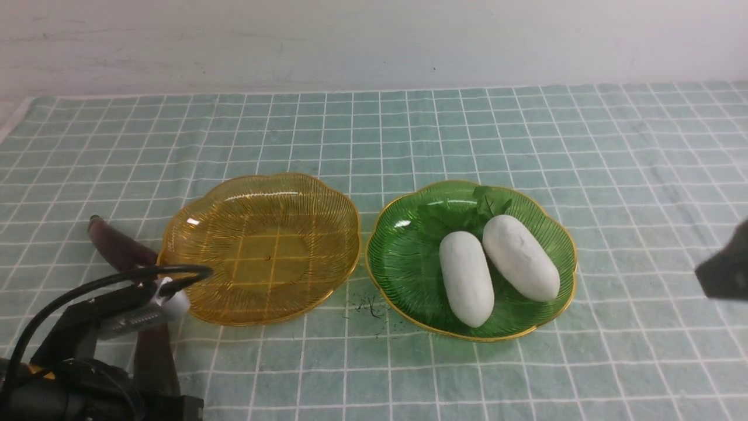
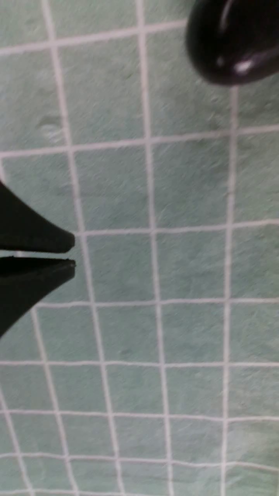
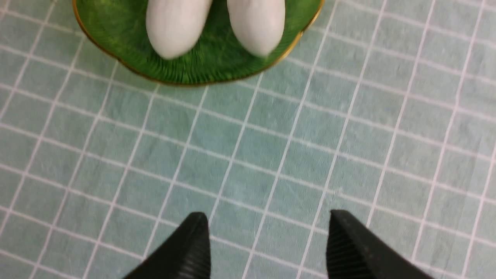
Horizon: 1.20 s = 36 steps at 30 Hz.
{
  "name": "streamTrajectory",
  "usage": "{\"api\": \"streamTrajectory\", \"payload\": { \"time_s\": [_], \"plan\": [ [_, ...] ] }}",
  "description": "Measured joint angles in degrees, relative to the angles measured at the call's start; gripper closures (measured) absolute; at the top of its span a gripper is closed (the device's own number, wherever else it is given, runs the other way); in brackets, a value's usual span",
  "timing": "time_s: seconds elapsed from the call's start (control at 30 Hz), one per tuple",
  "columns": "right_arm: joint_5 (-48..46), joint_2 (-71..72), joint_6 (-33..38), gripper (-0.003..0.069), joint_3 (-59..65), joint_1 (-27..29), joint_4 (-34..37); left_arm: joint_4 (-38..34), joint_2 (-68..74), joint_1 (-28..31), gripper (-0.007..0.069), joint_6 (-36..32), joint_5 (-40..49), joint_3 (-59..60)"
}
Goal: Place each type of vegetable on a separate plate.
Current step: Use the left arm to grab an eggplant and put it into the left plate
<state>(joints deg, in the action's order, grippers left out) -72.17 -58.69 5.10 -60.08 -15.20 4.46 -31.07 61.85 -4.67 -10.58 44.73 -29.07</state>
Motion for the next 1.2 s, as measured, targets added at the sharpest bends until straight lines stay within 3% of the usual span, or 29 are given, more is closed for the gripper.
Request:
{"api": "streamTrajectory", "payload": {
  "time_s": [0.03,0.13,0.17,0.3,0.37,0.63,0.87,1.2],
  "plan": [
    [0.00,0.39,0.00,0.0306,0.80,0.00,0.00,0.42,0.00,0.00,0.0602,0.38,-0.27,-0.08],
    [0.00,2.97,0.46,0.0459,6.95,0.00,-0.07,4.62,0.09,0.00,0.0538,5.24,-5.89,-1.68],
    [0.00,3.09,0.51,0.0459,7.54,0.00,-0.12,4.92,0.17,0.00,0.0533,5.52,-6.44,-1.76],
    [0.72,4.29,1.29,0.0635,10.92,0.00,-0.14,12.77,2.61,0.00,0.0406,11.28,-10.80,-2.80],
    [1.42,4.29,1.29,0.0656,10.94,0.00,-0.14,14.89,4.09,0.00,0.0352,13.00,-11.84,-2.80],
    [4.15,4.34,1.34,0.0673,10.94,0.00,-0.14,19.52,12.93,0.00,0.0207,15.08,-18.82,-2.96],
    [4.32,4.34,1.34,0.0673,10.94,0.00,-0.14,19.72,19.40,0.00,0.0198,15.08,-24.11,-2.97],
    [4.38,4.34,1.41,0.0673,10.94,0.00,-0.14,20.01,21.36,0.00,0.0241,15.47,-21.94,-3.95]
  ]
}}
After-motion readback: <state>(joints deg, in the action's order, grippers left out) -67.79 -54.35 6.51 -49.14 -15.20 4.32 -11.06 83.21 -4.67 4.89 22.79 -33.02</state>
